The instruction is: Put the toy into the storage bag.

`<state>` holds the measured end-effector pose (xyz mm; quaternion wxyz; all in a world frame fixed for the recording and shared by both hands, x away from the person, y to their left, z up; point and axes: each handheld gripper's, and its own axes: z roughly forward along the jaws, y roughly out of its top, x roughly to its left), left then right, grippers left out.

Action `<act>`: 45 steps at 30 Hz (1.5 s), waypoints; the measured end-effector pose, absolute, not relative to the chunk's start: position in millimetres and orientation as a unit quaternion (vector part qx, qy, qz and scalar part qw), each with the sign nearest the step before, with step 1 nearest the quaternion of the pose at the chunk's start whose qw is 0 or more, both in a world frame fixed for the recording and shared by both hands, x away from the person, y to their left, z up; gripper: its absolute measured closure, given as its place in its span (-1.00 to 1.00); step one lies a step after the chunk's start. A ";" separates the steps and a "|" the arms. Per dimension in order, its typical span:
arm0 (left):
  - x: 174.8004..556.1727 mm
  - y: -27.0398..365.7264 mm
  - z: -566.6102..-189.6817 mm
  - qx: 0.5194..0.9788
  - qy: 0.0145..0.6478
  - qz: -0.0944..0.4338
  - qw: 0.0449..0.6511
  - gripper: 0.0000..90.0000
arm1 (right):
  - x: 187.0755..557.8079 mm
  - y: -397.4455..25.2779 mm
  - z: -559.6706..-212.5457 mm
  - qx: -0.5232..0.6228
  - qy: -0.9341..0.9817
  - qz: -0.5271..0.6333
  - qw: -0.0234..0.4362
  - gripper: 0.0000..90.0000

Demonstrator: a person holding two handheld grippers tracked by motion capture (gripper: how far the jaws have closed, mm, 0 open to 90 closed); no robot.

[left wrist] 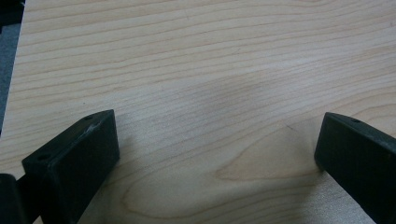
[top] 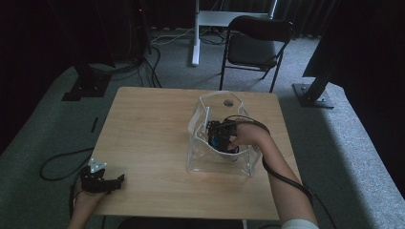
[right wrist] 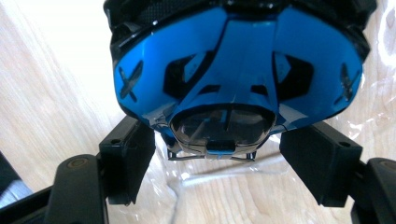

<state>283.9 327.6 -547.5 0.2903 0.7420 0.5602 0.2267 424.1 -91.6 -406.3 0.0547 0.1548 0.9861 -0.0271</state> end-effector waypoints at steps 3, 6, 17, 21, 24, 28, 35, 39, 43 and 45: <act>283.9 327.7 -547.5 0.742 0.560 0.227 0.290 -0.99 | 422.2 -91.6 -410.9 0.152 0.985 -0.050 0.064 -0.42; 283.9 327.7 -547.5 0.742 0.560 0.227 0.290 -0.99 | 424.2 -91.1 -415.8 0.154 0.984 -0.068 0.065 -0.42; 283.9 327.8 -547.5 0.743 0.560 0.226 0.290 -0.99 | 426.5 -86.3 -425.5 0.170 0.979 -0.095 0.062 -0.42; 283.9 327.8 -547.5 0.743 0.559 0.226 0.290 -0.99 | 429.4 -85.3 -431.7 0.168 0.979 -0.105 0.041 -0.43; 283.9 327.8 -547.5 0.743 0.559 0.226 0.290 -0.99 | 429.9 -84.3 -434.5 0.166 0.980 -0.105 0.035 -0.43; 283.9 327.8 -547.5 0.743 0.560 0.226 0.290 -0.99 | 430.1 -83.8 -435.9 0.167 0.979 -0.110 0.028 -0.43; 283.9 327.8 -547.5 0.742 0.560 0.226 0.290 -0.99 | 431.9 -84.3 -435.6 0.185 0.977 -0.102 0.009 -0.44; 284.0 327.8 -547.5 0.743 0.559 0.226 0.290 -0.99 | 431.4 -84.2 -431.6 0.199 0.976 -0.091 0.003 -0.58; 283.9 327.7 -547.5 0.743 0.559 0.226 0.291 -0.99 | 429.5 -85.0 -428.0 0.202 0.976 -0.081 -0.003 -0.63; 283.9 327.7 -547.6 0.743 0.559 0.226 0.291 -0.99 | 427.5 -84.7 -425.0 0.207 0.975 -0.076 -0.004 -0.64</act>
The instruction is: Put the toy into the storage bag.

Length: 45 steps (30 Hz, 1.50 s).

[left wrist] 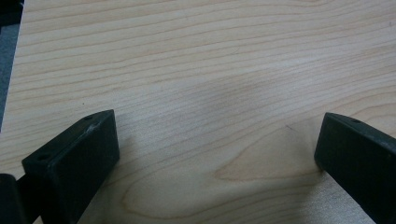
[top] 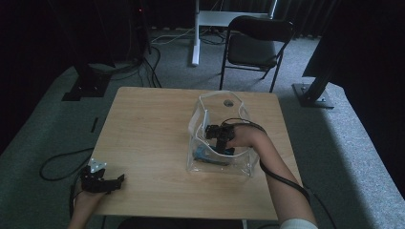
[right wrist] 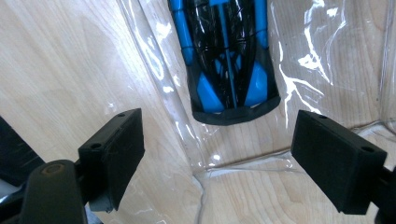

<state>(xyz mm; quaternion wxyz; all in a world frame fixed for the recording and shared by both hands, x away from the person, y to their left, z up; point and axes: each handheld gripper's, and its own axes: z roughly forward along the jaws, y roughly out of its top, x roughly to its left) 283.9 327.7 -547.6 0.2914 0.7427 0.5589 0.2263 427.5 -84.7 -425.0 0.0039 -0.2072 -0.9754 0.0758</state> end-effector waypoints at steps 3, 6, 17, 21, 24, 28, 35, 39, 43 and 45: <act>283.9 327.7 -547.5 0.743 0.559 0.226 0.291 -0.99 | 426.5 -85.9 -421.6 -0.203 -0.977 0.064 0.000 -0.66; 284.0 327.6 -547.6 0.743 0.559 0.226 0.292 -0.99 | 424.6 -88.5 -414.9 -0.203 -0.978 0.051 -0.002 -0.70; 284.0 327.5 -547.6 0.742 0.559 0.226 0.292 -0.99 | 422.3 -95.2 -397.9 -0.214 -0.977 -0.004 0.011 -0.71; 283.9 327.5 -547.6 0.742 0.559 0.226 0.292 -0.99 | 421.5 -98.0 -395.0 -0.215 -0.976 -0.021 0.009 -0.71; 283.9 327.6 -547.6 0.742 0.559 0.226 0.292 -0.99 | 421.5 -101.9 -390.4 -0.222 -0.974 -0.037 0.003 -0.71; 283.9 327.5 -547.6 0.742 0.559 0.226 0.292 -0.99 | 419.7 -104.4 -385.9 -0.223 -0.973 -0.052 -0.002 -0.71; 283.9 327.7 -547.6 0.743 0.559 0.226 0.291 -0.99 | 415.3 -110.1 -373.9 -0.234 -0.969 -0.081 -0.016 -0.72; 284.0 327.7 -547.6 0.743 0.558 0.227 0.291 -0.99 | 412.4 -115.1 -368.4 -0.235 -0.966 -0.102 -0.021 -0.73; 284.0 327.7 -547.6 0.743 0.558 0.227 0.291 -0.99 | 408.5 -119.8 -364.7 -0.237 -0.963 -0.125 -0.029 -0.73; 284.0 327.7 -547.6 0.743 0.558 0.227 0.291 -0.99 | 407.1 -122.5 -362.0 -0.239 -0.960 -0.142 -0.035 -0.74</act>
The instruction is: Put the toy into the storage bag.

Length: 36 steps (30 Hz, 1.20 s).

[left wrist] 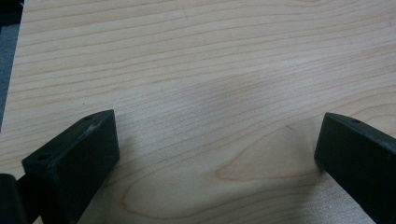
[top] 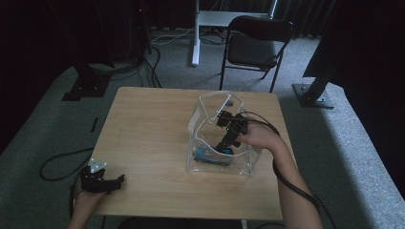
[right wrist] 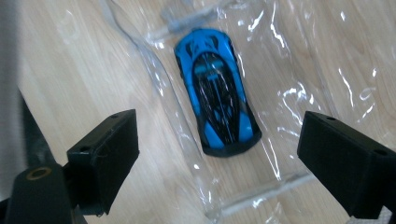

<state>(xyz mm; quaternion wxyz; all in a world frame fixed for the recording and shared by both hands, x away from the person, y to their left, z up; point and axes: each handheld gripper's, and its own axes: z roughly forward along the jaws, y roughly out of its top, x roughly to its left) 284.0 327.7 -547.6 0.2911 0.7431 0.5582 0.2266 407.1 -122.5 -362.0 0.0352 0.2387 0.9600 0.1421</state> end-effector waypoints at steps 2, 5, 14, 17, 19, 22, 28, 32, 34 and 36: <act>284.0 327.7 -547.6 0.743 0.558 0.227 0.291 -0.99 | 404.9 -124.5 -359.9 0.240 0.957 0.157 0.045 -0.74; 284.0 327.7 -547.6 0.743 0.558 0.227 0.291 -0.99 | 402.2 -126.6 -358.4 0.238 0.954 0.175 0.043 -0.74; 284.0 327.7 -547.6 0.743 0.558 0.227 0.291 -0.99 | 394.5 -134.6 -354.5 0.235 0.942 0.235 0.057 -0.74; 284.0 327.8 -547.6 0.743 0.558 0.227 0.291 -0.99 | 391.2 -139.1 -352.8 0.233 0.933 0.267 0.065 -0.74; 284.0 327.7 -547.6 0.743 0.558 0.227 0.291 -0.99 | 388.4 -142.1 -351.0 0.232 0.926 0.289 0.069 -0.74; 284.0 327.7 -547.6 0.743 0.558 0.227 0.291 -0.99 | 385.1 -146.9 -349.6 0.229 0.915 0.323 0.071 -0.74; 284.0 327.7 -547.6 0.743 0.558 0.227 0.291 -0.99 | 377.1 -156.9 -347.8 0.230 0.888 0.391 0.072 -0.74; 284.0 327.7 -547.6 0.743 0.558 0.227 0.291 -0.99 | 370.9 -158.9 -350.2 0.218 0.881 0.416 0.064 -0.74; 284.0 327.8 -547.5 0.743 0.558 0.226 0.291 -0.99 | 367.6 -159.3 -351.0 0.216 0.875 0.427 0.068 -0.74; 284.0 327.8 -547.5 0.743 0.558 0.226 0.291 -0.99 | 364.8 -160.6 -351.7 0.213 0.869 0.441 0.070 -0.74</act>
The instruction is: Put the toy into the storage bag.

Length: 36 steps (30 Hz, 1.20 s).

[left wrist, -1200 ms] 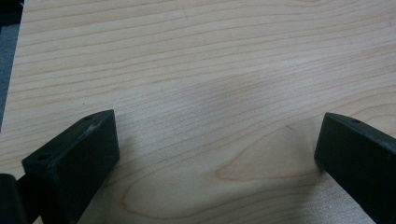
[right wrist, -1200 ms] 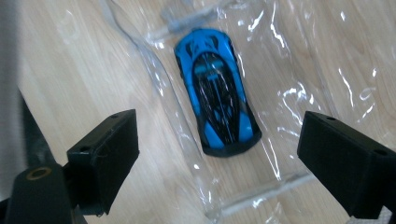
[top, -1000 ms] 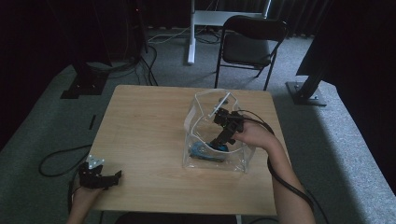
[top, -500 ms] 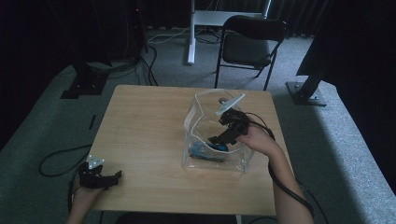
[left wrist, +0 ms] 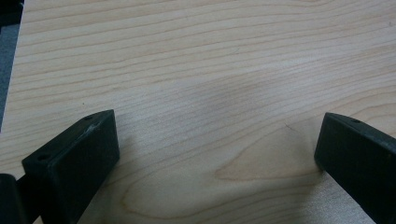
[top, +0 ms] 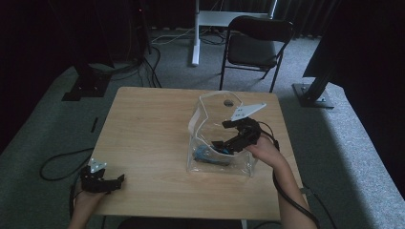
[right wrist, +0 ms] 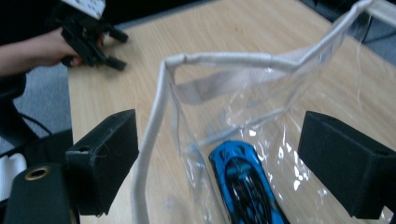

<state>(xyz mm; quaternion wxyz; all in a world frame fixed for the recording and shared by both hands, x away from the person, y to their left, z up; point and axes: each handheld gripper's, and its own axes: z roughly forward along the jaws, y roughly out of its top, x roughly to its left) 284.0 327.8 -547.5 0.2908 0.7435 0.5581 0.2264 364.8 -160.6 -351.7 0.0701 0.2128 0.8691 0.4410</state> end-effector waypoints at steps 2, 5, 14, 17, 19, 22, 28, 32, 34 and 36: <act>284.0 327.8 -547.5 0.743 0.558 0.226 0.291 -0.99 | 363.7 -161.5 -351.7 0.214 0.866 0.447 0.070 -0.74; 284.0 327.8 -547.5 0.743 0.558 0.226 0.291 -0.99 | 357.1 -165.7 -351.1 0.211 0.853 0.472 0.071 -0.74; 284.0 327.8 -547.5 0.743 0.558 0.226 0.291 -0.99 | 339.7 -167.8 -351.1 0.190 0.845 0.495 0.072 -0.74; 284.0 327.8 -547.5 0.743 0.558 0.226 0.291 -0.99 | 333.0 -168.0 -350.7 0.183 0.841 0.504 0.072 -0.74; 284.0 327.8 -547.5 0.743 0.558 0.226 0.291 -0.99 | 328.0 -167.9 -350.5 0.179 0.837 0.510 0.083 -0.74; 284.0 327.8 -547.5 0.743 0.558 0.226 0.291 -0.99 | 322.5 -168.3 -350.5 0.172 0.834 0.519 0.080 -0.74; 283.9 327.7 -547.6 0.743 0.559 0.226 0.291 -0.99 | 311.4 -167.1 -353.0 0.160 0.836 0.520 0.077 -0.74; 283.9 327.7 -547.6 0.743 0.559 0.226 0.291 -0.99 | 305.9 -168.3 -356.0 0.155 0.833 0.527 0.072 -0.74; 283.9 327.6 -547.6 0.743 0.559 0.226 0.291 -0.99 | 303.3 -168.9 -357.4 0.154 0.831 0.530 0.069 -0.74; 283.9 327.6 -547.6 0.743 0.559 0.226 0.291 -0.99 | 300.4 -168.7 -358.8 0.149 0.833 0.528 0.069 -0.74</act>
